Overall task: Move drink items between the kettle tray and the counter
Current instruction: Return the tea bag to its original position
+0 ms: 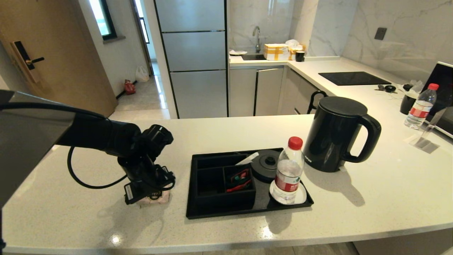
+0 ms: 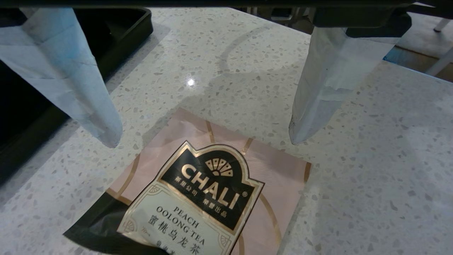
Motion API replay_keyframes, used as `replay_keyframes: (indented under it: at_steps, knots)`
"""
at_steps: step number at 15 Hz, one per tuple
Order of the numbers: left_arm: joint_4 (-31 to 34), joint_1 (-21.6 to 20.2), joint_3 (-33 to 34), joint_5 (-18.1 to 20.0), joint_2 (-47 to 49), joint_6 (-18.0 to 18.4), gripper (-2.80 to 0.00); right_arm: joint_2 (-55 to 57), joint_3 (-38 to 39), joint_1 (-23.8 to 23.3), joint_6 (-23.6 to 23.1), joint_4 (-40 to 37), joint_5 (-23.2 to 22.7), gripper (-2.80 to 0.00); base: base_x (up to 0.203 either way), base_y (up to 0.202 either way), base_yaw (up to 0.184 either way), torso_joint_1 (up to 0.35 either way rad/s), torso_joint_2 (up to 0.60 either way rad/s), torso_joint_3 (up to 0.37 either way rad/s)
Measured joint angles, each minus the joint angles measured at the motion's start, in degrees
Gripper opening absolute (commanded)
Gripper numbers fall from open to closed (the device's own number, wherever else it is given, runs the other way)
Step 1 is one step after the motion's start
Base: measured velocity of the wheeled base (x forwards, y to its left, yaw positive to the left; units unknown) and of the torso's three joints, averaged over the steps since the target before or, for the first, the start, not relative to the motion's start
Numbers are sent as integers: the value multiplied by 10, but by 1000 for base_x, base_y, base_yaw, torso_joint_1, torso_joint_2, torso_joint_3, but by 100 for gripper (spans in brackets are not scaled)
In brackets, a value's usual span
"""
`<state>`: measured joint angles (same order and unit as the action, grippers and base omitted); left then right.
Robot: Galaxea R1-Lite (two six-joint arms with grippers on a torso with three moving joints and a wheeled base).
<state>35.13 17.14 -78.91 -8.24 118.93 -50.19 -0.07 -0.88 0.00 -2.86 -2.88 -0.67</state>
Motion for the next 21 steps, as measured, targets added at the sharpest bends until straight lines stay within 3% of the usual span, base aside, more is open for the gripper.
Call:
replay_keyframes:
  at_steps: [9,21]
  knots:
    - [-7,-14,-37,18,30,-25,0,0,0,0,0,0,0,-280,0,0,0,0,0,0]
    - [-5,-26,-62,-39,65,-25,0,0,0,0,-1,0,0,-280,0,0,0,0,0,0]
